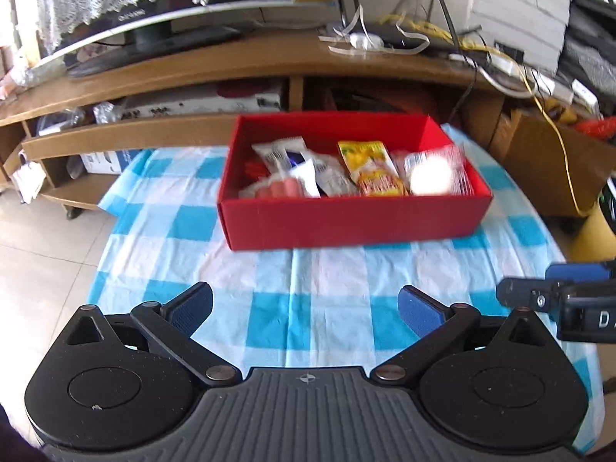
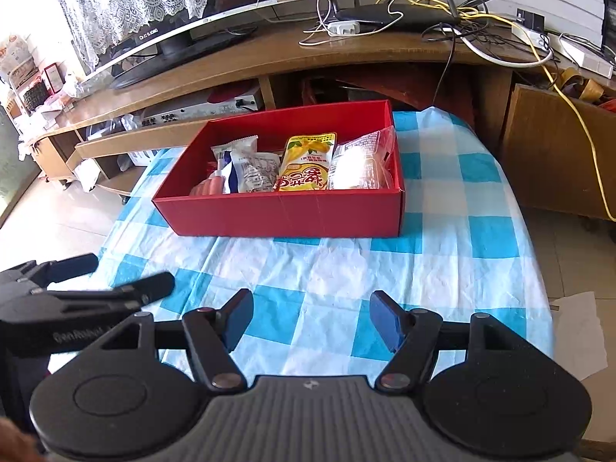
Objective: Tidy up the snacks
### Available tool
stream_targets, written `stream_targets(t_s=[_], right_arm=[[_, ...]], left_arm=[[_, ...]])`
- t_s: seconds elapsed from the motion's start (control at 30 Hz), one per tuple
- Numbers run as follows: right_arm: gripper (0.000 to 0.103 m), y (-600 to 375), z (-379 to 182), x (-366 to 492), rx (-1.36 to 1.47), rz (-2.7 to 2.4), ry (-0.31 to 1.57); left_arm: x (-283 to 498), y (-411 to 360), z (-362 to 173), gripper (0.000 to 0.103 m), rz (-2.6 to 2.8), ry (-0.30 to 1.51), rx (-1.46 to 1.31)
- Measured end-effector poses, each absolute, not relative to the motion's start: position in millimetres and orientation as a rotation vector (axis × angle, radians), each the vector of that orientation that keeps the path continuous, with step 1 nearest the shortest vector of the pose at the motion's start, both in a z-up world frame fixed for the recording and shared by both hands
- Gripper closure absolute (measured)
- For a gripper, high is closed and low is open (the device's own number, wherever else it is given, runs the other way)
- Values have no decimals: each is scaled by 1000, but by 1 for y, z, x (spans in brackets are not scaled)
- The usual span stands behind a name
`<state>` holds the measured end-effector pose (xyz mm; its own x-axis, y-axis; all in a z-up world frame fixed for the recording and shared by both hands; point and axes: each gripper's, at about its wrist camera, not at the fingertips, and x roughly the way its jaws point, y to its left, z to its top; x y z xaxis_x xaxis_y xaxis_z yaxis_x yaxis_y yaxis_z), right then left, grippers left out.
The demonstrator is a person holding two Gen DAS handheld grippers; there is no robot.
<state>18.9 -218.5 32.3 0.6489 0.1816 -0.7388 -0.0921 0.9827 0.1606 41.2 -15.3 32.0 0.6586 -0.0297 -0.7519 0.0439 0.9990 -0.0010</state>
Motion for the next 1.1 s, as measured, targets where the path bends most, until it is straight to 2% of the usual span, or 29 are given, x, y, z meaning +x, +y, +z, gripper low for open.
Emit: stream_targets(t_s=[1.1], right_arm=[[24,-214,13,23,92,131,935]], left_arm=[[40,-22,20,1,-32,914,-3]])
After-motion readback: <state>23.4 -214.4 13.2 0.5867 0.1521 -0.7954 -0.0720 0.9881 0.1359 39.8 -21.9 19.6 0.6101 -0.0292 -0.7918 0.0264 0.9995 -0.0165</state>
